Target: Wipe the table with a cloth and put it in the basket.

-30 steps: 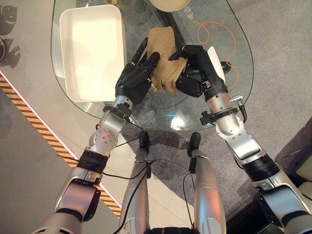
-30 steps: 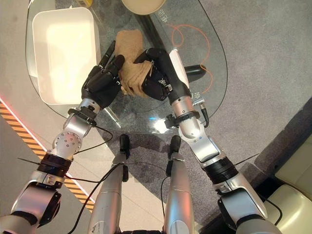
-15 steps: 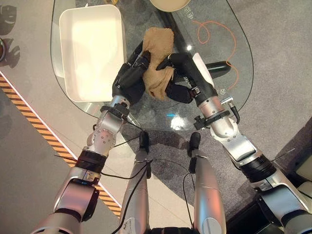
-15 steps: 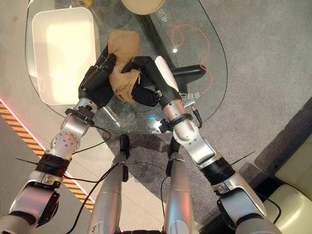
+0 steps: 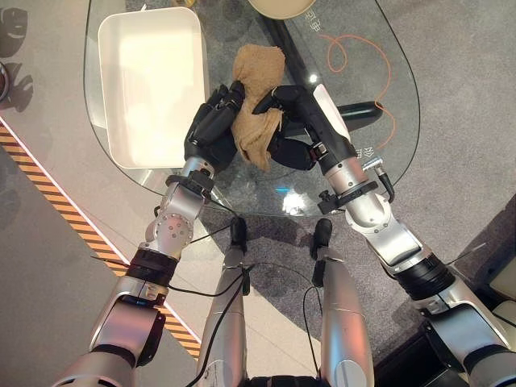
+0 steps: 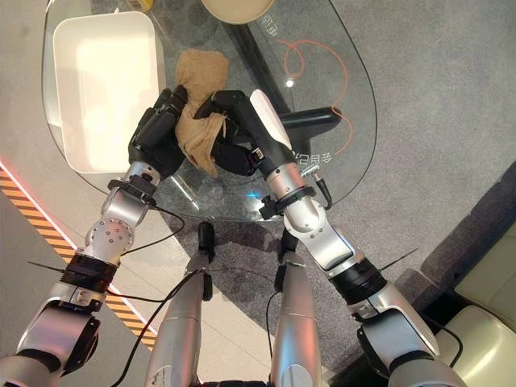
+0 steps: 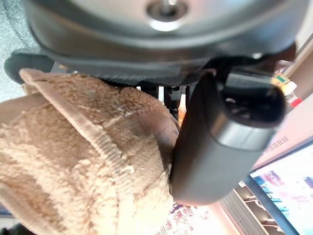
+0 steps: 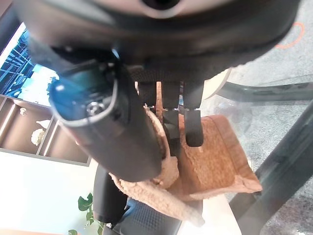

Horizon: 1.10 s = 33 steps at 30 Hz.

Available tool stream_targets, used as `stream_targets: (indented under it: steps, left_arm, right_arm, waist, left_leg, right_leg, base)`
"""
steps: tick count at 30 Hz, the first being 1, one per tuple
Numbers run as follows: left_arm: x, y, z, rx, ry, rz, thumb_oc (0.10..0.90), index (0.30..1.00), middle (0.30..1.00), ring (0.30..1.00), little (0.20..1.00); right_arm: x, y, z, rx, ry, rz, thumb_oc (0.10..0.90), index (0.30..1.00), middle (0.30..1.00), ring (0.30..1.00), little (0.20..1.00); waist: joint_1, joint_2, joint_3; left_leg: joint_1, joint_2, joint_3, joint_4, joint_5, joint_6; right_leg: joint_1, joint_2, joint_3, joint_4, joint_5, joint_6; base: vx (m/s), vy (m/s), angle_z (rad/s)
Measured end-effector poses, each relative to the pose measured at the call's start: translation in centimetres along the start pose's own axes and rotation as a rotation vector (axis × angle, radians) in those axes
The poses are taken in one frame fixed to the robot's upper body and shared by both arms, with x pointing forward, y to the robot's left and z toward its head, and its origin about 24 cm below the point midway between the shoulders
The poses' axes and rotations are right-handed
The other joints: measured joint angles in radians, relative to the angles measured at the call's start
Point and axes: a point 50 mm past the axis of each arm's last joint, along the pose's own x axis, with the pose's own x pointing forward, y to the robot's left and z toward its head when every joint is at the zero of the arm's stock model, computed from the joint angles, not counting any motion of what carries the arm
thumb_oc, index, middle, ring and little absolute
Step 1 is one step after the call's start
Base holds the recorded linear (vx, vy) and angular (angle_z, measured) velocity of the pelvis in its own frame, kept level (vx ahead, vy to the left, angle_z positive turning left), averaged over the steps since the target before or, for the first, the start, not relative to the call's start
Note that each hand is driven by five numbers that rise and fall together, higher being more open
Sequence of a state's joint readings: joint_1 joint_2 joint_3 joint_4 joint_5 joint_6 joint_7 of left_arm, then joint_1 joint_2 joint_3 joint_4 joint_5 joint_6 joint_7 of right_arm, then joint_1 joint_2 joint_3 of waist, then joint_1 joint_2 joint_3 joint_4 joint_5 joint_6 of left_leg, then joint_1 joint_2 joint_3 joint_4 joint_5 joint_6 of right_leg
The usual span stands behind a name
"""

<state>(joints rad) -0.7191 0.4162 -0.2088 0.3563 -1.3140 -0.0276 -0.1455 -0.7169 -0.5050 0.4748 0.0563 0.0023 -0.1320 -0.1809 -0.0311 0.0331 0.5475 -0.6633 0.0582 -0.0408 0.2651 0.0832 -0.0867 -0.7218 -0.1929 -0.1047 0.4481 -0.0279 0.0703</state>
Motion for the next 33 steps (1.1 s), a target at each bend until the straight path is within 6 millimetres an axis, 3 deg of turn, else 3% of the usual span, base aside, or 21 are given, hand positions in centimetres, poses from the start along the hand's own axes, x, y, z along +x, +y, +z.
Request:
stream_targets:
  steps: [11, 12, 13, 14, 15, 16, 26, 33]
  left_arm:
    - [0.03, -0.05, -0.07, -0.005, -0.006, 0.001, 0.1, 0.3, 0.3, 0.3, 0.2]
    - [0.03, -0.05, -0.08, -0.005, -0.007, 0.001, 0.1, 0.3, 0.3, 0.3, 0.2]
    - [0.03, -0.05, -0.07, -0.005, -0.007, 0.001, 0.1, 0.3, 0.3, 0.3, 0.2]
    - [0.03, -0.05, -0.07, -0.005, -0.008, 0.002, 0.1, 0.3, 0.3, 0.3, 0.2]
    - [0.03, -0.06, -0.07, -0.005, -0.009, 0.002, 0.1, 0.3, 0.3, 0.3, 0.2]
    - [0.03, -0.06, -0.06, -0.006, -0.013, 0.003, 0.1, 0.3, 0.3, 0.3, 0.2]
    - [0.15, -0.42, 0.23, -0.067, -0.159, 0.023, 0.1, 0.3, 0.3, 0.3, 0.2]
    - [0.02, -0.3, 0.92, -0.155, -0.29, 0.057, 0.1, 0.3, 0.3, 0.3, 0.2]
  right_arm:
    - [0.02, 0.0, 0.03, 0.0, -0.001, 0.0, 0.1, 0.3, 0.3, 0.3, 0.2]
    - [0.03, 0.0, 0.03, -0.001, -0.001, 0.0, 0.133, 0.328, 0.328, 0.328, 0.233]
    - [0.03, -0.01, 0.03, -0.001, -0.002, 0.0, 0.221, 0.404, 0.404, 0.404, 0.321]
    - [0.03, -0.01, 0.03, -0.001, -0.002, 0.0, 0.438, 0.589, 0.589, 0.589, 0.538]
    - [0.03, -0.01, 0.03, -0.001, -0.002, 0.0, 0.737, 0.846, 0.846, 0.846, 0.837]
    - [0.04, 0.0, 0.04, 0.0, -0.002, 0.0, 0.8, 0.9, 0.9, 0.9, 0.9]
    - [0.6, 0.34, 0.81, 0.024, -0.04, -0.007, 0.8, 0.9, 0.9, 0.9, 0.9]
    - [0.87, -0.62, 0.78, 0.018, -0.037, -0.059, 0.8, 0.9, 0.9, 0.9, 0.9]
  waist:
    - [0.0, 0.0, 0.0]
    - [0.0, 0.0, 0.0]
    - [0.0, 0.0, 0.0]
    - [0.0, 0.0, 0.0]
    - [0.0, 0.0, 0.0]
    - [0.0, 0.0, 0.0]
    - [0.001, 0.0, 0.0]
    - [0.002, 0.0, 0.0]
  left_leg:
    - [0.0, 0.0, 0.0, 0.0, 0.0, 0.0]
    - [0.0, 0.0, 0.0, 0.0, 0.0, 0.0]
    - [0.0, 0.0, 0.0, 0.0, 0.0, 0.0]
    - [0.0, 0.0, 0.0, 0.0, 0.0, 0.0]
    - [0.0, 0.0, 0.0, 0.0, 0.0, 0.0]
    - [0.0, 0.0, 0.0, 0.0, 0.0, 0.0]
    - [0.0, 0.0, 0.0, 0.0, 0.0, 0.0]
    - [0.0, 0.0, -0.001, 0.0, 0.0, 0.0]
  right_leg:
    - [0.0, 0.0, 0.0, 0.0, 0.0, 0.0]
    - [0.0, 0.0, 0.0, 0.0, 0.0, 0.0]
    - [0.0, 0.0, 0.0, 0.0, 0.0, 0.0]
    - [0.0, 0.0, 0.0, 0.0, 0.0, 0.0]
    - [0.0, 0.0, 0.0, 0.0, 0.0, 0.0]
    - [0.0, 0.0, 0.0, 0.0, 0.0, 0.0]
    - [0.0, -0.001, 0.0, 0.001, 0.0, 0.0]
    - [0.0, -0.001, 0.0, 0.001, 0.0, 0.0]
  base:
    - [0.0, 0.0, 0.0]
    - [0.0, 0.0, 0.0]
    - [0.0, 0.0, 0.0]
    - [0.0, 0.0, 0.0]
    - [0.0, 0.0, 0.0]
    - [0.0, 0.0, 0.0]
    - [0.0, 0.0, 0.0]
    - [0.0, 0.0, 0.0]
